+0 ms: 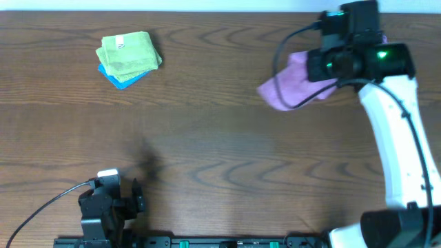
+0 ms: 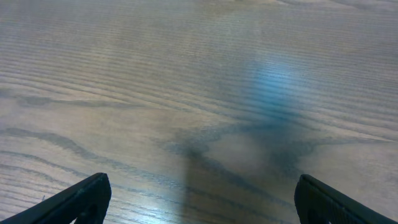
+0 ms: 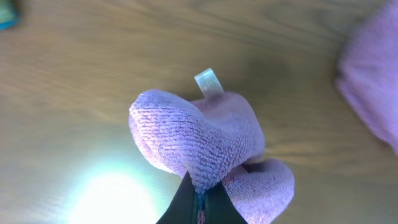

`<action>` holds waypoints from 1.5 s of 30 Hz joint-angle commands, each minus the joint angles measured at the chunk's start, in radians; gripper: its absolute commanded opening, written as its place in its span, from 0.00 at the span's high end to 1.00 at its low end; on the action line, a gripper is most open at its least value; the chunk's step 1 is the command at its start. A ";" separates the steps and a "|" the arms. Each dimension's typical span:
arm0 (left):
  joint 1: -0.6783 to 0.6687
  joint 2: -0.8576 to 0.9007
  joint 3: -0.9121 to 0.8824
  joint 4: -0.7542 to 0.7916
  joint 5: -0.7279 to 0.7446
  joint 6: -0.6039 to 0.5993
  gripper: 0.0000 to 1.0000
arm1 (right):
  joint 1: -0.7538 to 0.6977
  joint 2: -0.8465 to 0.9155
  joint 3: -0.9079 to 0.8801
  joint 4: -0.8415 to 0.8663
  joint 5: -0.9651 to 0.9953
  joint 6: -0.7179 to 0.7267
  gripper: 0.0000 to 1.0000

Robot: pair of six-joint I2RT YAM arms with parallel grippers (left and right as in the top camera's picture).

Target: Fold the cloth

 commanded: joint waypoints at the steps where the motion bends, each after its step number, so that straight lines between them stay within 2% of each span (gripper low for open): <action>1: 0.000 -0.006 -0.018 -0.048 -0.018 0.003 0.05 | 0.100 -0.046 0.013 -0.014 -0.077 -0.019 0.99; 7: 0.000 -0.006 -0.018 -0.048 -0.018 0.003 0.04 | 0.308 -0.068 0.013 -0.047 -0.173 0.027 0.99; 13: 0.000 -0.006 -0.018 -0.048 -0.018 0.003 0.05 | 0.482 -0.067 0.013 -0.067 -0.182 0.098 0.99; 20: 0.000 -0.006 -0.018 -0.048 -0.018 0.003 0.05 | 0.482 -0.005 -0.079 0.021 -0.166 0.115 0.98; 23: 0.000 -0.006 -0.018 -0.048 -0.018 0.003 0.05 | 0.435 0.066 -0.167 0.184 0.010 0.132 0.98; 24: 0.000 -0.006 -0.018 -0.048 -0.018 0.003 0.05 | 0.415 0.092 -0.183 0.241 0.116 0.164 0.73; 25: 0.000 -0.006 -0.018 -0.048 -0.018 0.003 0.05 | 0.385 0.122 -0.188 0.293 0.246 0.208 0.39; 26: 0.000 -0.006 -0.018 -0.048 -0.018 0.003 0.05 | 0.358 0.143 -0.182 0.318 0.332 0.243 0.14; 29: 0.000 -0.006 -0.018 -0.048 -0.018 0.003 0.05 | 0.277 0.151 -0.147 0.322 0.354 0.306 0.01; 34: 0.000 -0.006 -0.018 -0.048 -0.018 0.003 0.05 | 0.200 0.098 -0.128 0.308 0.317 0.293 0.01; 40: 0.000 -0.006 -0.018 -0.048 -0.018 0.003 0.05 | 0.157 0.116 -0.139 0.226 0.142 0.148 0.07; 45: 0.000 -0.006 -0.018 -0.048 -0.018 0.003 0.05 | 0.152 0.158 -0.202 0.224 -0.005 -0.050 0.13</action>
